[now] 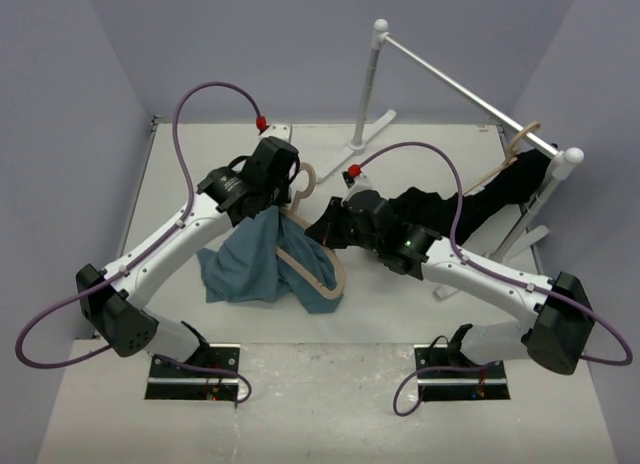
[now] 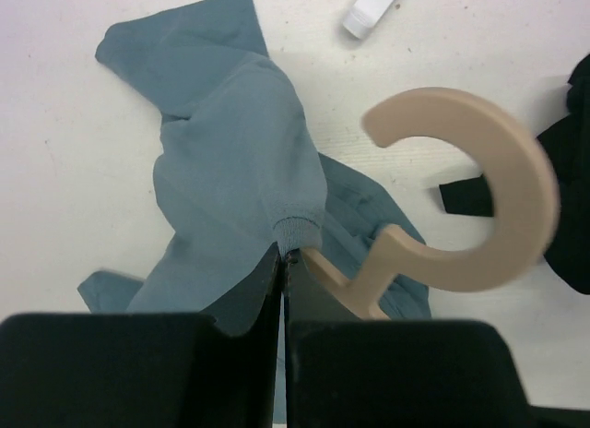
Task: Place the t-shirt on the hanger
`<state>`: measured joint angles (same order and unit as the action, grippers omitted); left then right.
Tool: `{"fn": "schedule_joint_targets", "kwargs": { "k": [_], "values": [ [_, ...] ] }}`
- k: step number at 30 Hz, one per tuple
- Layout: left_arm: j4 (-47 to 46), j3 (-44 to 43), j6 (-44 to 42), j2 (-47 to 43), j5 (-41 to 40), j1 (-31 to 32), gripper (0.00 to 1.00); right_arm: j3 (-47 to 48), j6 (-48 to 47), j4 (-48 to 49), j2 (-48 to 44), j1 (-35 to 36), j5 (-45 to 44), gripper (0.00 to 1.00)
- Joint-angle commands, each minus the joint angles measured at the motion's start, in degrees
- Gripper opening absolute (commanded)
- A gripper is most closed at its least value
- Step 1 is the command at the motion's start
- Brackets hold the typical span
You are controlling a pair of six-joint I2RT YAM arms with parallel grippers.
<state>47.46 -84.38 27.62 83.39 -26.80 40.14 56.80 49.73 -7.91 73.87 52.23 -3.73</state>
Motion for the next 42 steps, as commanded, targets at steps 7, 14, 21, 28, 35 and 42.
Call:
{"fn": "schedule_joint_targets", "kwargs": {
  "k": [7,14,21,28,35,42],
  "values": [
    [0.51,-6.17,-0.69,-1.12,-2.06,-7.45,0.00,-2.04,-5.92,6.34,-8.36,0.49,-5.90,0.00],
    [-1.19,-11.24,1.09,3.63,0.47,-12.89,0.00,-4.79,-6.57,-0.53,-15.98,0.89,-7.83,0.00],
    [-3.58,-9.74,1.67,3.71,6.83,-12.81,0.00,-1.09,-8.79,2.98,-7.93,2.41,-4.46,0.00],
    [-6.32,-0.10,2.67,1.86,6.09,-12.95,0.00,4.38,-8.68,4.67,-1.37,4.22,-14.75,0.00],
    [-10.08,2.26,3.64,2.73,7.45,-12.93,0.00,12.46,-15.93,6.60,1.40,8.91,-26.82,0.00],
    [-7.73,-6.25,3.23,4.94,6.71,-13.68,0.00,1.40,-19.30,21.58,-1.70,10.87,-24.66,0.00]
  ]
}}
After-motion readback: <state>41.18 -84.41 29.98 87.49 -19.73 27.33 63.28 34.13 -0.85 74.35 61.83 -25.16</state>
